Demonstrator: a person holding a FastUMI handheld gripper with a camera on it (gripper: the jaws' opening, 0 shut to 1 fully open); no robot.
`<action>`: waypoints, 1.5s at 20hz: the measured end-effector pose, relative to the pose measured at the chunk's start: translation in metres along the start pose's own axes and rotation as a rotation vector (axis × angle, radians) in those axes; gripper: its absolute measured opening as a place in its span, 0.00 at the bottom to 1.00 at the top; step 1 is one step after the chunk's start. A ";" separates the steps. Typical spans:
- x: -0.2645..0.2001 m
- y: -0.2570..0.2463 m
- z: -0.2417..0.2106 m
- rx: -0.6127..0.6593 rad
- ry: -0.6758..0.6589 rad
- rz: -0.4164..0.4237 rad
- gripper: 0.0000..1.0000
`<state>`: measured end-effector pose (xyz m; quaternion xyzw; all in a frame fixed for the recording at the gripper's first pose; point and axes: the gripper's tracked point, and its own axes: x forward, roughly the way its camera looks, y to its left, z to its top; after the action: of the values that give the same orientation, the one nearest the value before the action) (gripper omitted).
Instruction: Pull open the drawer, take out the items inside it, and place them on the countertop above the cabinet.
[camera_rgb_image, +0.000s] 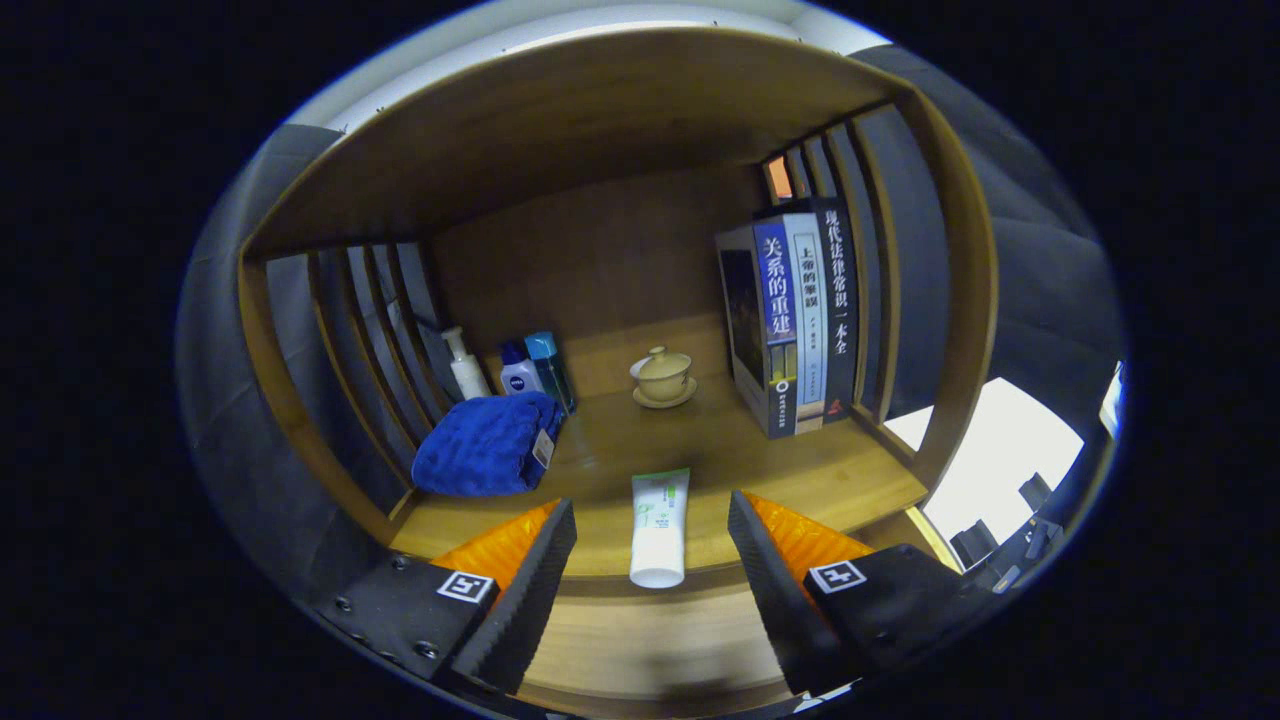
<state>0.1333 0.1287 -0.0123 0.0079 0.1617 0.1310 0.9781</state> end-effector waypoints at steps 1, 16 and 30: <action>-0.009 -0.001 -0.001 -0.013 -0.023 -0.008 0.99; -0.135 0.007 -0.102 -0.076 -0.223 -0.022 0.98; -0.158 -0.017 -0.221 -0.108 -0.065 -0.115 0.99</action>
<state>-0.0770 0.0652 -0.1731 -0.0499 0.1228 0.0827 0.9877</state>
